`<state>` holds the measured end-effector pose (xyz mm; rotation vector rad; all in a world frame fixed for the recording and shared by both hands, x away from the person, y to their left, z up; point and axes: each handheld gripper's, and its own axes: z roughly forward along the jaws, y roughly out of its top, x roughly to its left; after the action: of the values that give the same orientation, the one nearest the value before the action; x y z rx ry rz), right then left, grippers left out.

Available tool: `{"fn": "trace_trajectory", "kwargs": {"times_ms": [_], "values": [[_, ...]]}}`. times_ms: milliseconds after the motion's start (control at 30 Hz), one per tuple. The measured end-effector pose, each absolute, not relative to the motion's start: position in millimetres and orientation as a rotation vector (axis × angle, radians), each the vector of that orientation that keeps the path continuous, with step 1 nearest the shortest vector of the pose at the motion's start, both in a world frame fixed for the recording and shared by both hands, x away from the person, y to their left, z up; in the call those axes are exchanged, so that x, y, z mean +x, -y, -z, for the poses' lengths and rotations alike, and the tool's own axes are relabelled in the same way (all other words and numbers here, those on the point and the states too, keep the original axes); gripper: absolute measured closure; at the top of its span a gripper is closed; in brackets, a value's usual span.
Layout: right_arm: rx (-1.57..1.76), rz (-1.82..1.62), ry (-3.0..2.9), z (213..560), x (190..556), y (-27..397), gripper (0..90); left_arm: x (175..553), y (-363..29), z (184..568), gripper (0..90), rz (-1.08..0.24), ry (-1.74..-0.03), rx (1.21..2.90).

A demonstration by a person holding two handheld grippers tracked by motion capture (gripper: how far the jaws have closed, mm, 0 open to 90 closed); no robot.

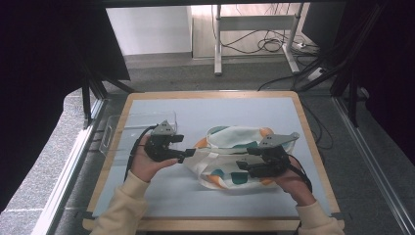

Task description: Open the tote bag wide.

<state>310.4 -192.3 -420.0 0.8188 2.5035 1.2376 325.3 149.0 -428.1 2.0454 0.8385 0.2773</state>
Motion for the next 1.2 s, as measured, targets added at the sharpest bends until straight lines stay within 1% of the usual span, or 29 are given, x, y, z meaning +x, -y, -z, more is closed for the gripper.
{"fn": "trace_trajectory", "kwargs": {"times_ms": [300, 367, 400, 467, 500, 700, 800, 900, 1200], "values": [[0.799, -1.148, -2.565, 433, 321, 184, 41.7, 324, -149, 430, 30.5, -0.276, -0.834, 2.053], [0.784, -1.12, -2.576, 435, 322, 182, 46.1, 325, -149, 430, 30.5, -0.275, -0.835, 2.05], [0.779, -1.087, -2.576, 437, 322, 182, 51.6, 326, -148, 430, 30.6, -0.275, -0.834, 2.05], [0.793, -1.059, -2.565, 439, 321, 182, 57.3, 326, -147, 430, 30.6, -0.276, -0.833, 2.05], [0.793, -1.059, -2.565, 439, 321, 182, 57.3, 326, -146, 430, 30.6, -0.278, -0.831, 2.052], [0.795, -1.021, -2.561, 442, 319, 188, 74.1, 325, -142, 427, 30.8, -0.286, -0.814, 2.054], [0.806, -1.017, -2.567, 443, 320, 190, 79.9, 325, -139, 428, 30.9, -0.285, -0.811, 2.059], [0.806, -1.021, -2.575, 444, 320, 191, 82.5, 325, -137, 430, 31.1, -0.284, -0.807, 2.07], [0.785, -1.03, -2.58, 444, 321, 193, 83.3, 323, -135, 429, 32.0, -0.28, -0.79, 2.067]]}}
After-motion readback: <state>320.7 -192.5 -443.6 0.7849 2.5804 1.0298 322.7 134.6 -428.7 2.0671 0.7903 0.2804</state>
